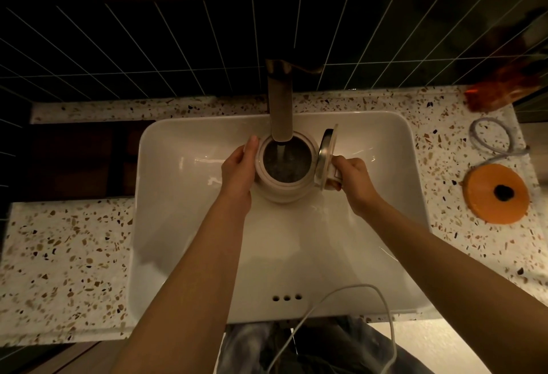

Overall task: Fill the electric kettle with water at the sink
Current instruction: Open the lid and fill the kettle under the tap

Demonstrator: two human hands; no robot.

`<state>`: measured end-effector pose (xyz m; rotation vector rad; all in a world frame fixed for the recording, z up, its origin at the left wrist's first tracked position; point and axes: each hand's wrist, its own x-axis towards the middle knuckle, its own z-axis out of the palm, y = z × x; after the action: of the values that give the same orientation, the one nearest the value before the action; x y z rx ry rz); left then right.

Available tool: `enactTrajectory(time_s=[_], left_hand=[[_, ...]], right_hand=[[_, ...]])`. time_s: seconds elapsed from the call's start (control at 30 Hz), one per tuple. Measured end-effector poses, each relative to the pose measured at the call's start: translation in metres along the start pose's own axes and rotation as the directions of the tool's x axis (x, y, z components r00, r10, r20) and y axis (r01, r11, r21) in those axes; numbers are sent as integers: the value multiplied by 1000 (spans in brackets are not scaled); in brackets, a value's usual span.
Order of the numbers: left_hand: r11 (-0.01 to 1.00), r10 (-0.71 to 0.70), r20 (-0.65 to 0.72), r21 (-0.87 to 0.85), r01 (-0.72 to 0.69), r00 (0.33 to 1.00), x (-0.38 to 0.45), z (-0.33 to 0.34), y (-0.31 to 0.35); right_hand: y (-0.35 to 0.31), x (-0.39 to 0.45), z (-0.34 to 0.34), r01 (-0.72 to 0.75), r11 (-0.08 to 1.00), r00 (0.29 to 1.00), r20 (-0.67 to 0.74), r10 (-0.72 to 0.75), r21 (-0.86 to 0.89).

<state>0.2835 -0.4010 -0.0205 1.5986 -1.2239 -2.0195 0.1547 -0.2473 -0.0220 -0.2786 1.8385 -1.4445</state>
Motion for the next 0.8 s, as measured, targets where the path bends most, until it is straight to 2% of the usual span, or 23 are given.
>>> enactTrajectory(time_s=[0.63, 0.8], left_hand=[[1000, -14, 0, 20, 14, 1000, -3, 0, 3], [998, 27, -6, 60, -26, 1000, -2, 1, 8]], right_hand=[[-22, -13, 7, -31, 999, 999, -7, 31, 23], [-29, -16, 9, -40, 999, 999, -18, 41, 31]])
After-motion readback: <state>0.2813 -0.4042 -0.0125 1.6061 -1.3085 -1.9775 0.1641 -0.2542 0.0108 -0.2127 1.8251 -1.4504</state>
